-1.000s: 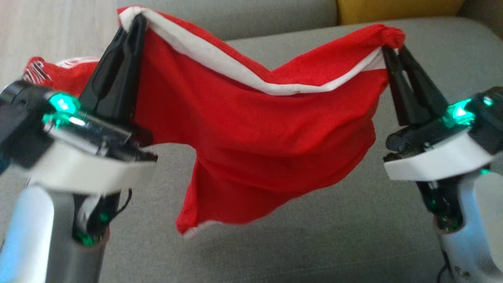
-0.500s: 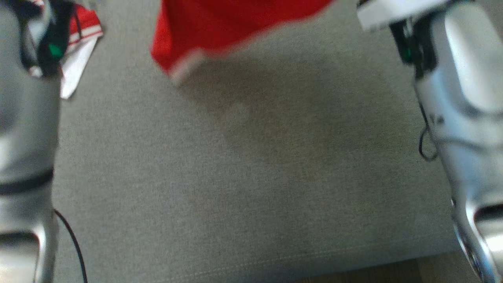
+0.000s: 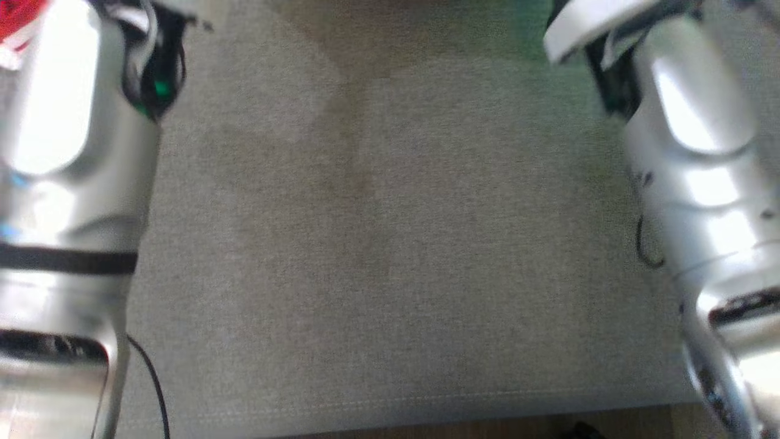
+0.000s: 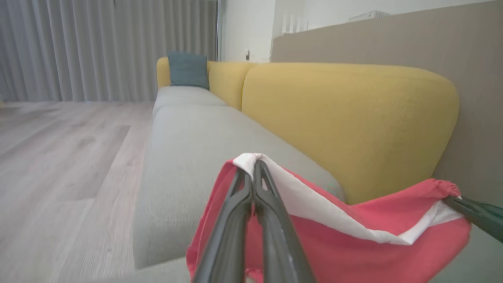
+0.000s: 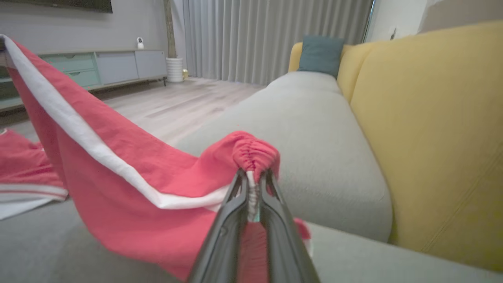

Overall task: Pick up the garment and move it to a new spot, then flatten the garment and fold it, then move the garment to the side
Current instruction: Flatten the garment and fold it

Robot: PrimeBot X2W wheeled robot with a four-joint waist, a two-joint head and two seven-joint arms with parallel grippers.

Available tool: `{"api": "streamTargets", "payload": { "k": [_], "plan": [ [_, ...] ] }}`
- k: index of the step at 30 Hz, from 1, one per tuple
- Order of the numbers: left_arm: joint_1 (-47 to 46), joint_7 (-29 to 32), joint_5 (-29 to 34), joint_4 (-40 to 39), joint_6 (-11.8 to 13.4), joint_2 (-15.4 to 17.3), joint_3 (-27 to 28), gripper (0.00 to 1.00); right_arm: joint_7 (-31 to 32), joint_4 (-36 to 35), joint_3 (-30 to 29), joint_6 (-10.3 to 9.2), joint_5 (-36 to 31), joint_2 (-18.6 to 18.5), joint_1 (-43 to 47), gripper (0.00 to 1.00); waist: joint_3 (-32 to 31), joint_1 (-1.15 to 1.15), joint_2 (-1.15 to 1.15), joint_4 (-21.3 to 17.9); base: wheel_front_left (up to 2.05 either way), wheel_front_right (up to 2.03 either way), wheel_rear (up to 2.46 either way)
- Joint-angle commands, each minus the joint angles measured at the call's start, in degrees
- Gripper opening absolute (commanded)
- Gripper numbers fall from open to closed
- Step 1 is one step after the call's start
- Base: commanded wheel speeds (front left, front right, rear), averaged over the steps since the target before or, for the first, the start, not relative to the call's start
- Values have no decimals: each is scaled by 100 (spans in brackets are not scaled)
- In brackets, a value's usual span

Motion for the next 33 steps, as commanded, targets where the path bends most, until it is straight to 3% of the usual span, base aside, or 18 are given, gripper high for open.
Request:
{"api": "streamTargets", "payload": {
  "k": [1, 7, 12, 21, 33],
  "plan": [
    [-29, -52, -104, -201, -31, 284, 92, 0, -33, -241, 53, 43, 32, 137, 160, 0, 20, -1, 0, 32, 0, 0, 0],
    [822, -126, -580, -680, -33, 620, -27, 0, -34, -851, 109, 43, 183, 47, 994, 0, -107, -1, 0, 16, 0, 0, 0],
    [1742, -146, -702, -1520, -10, 736, 158, 0, -34, -1650, 110, 43, 404, -27, 1806, 0, -313, -1, 0, -35, 0, 0, 0],
    [4207, -149, -506, -3443, 224, 482, 594, 0, -34, -3012, 113, 43, 689, -240, 3630, 0, -911, -1, 0, -62, 0, 0, 0],
    [6397, -150, -103, -5003, 518, 115, 843, 0, -24, -4089, 160, 43, 722, -434, 5360, 0, -1799, -1, 0, -85, 0, 0, 0]
  ]
}}
